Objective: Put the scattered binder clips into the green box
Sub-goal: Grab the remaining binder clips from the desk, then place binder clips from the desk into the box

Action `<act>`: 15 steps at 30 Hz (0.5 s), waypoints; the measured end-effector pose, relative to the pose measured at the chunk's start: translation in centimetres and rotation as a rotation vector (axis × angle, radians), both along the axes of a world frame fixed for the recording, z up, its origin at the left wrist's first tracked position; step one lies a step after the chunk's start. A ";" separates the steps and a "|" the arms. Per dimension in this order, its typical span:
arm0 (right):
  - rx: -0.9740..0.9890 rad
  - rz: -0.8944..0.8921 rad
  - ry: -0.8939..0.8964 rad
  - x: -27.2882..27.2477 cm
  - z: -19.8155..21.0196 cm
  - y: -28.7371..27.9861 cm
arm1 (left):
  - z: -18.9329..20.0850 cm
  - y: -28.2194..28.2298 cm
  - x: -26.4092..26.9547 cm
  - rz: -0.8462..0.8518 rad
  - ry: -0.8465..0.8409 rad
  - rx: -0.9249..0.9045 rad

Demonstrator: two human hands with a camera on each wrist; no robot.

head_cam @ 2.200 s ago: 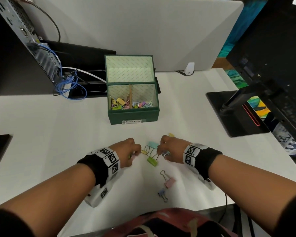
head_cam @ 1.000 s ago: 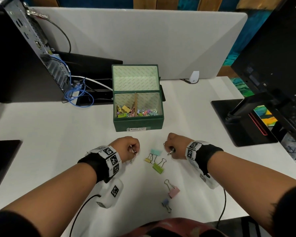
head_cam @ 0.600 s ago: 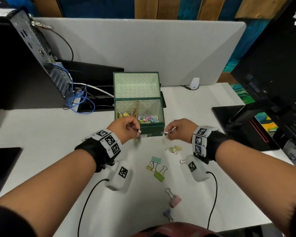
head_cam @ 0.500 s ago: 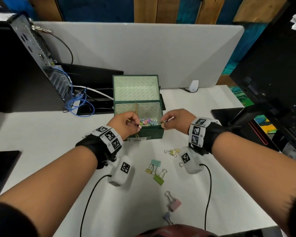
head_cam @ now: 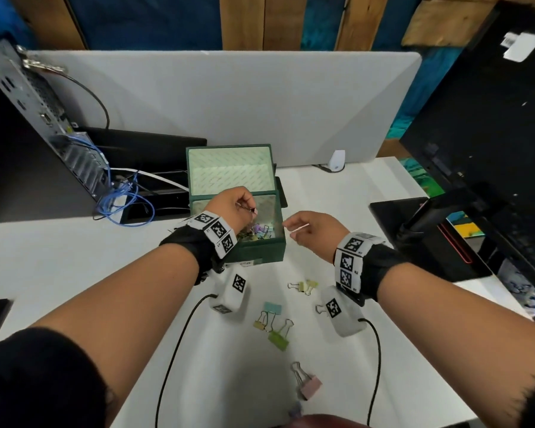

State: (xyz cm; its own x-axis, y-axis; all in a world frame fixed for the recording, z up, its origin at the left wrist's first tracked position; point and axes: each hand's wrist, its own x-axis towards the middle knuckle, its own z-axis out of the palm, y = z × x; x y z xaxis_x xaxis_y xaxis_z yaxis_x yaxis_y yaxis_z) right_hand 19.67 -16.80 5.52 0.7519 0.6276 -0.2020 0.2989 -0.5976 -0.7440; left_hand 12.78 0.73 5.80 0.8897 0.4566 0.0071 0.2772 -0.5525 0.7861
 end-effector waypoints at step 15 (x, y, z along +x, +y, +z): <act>-0.622 0.510 -0.159 -2.8 -5.1 -5.6 | -2.9 -2.7 -4.6 -0.444 0.334 0.169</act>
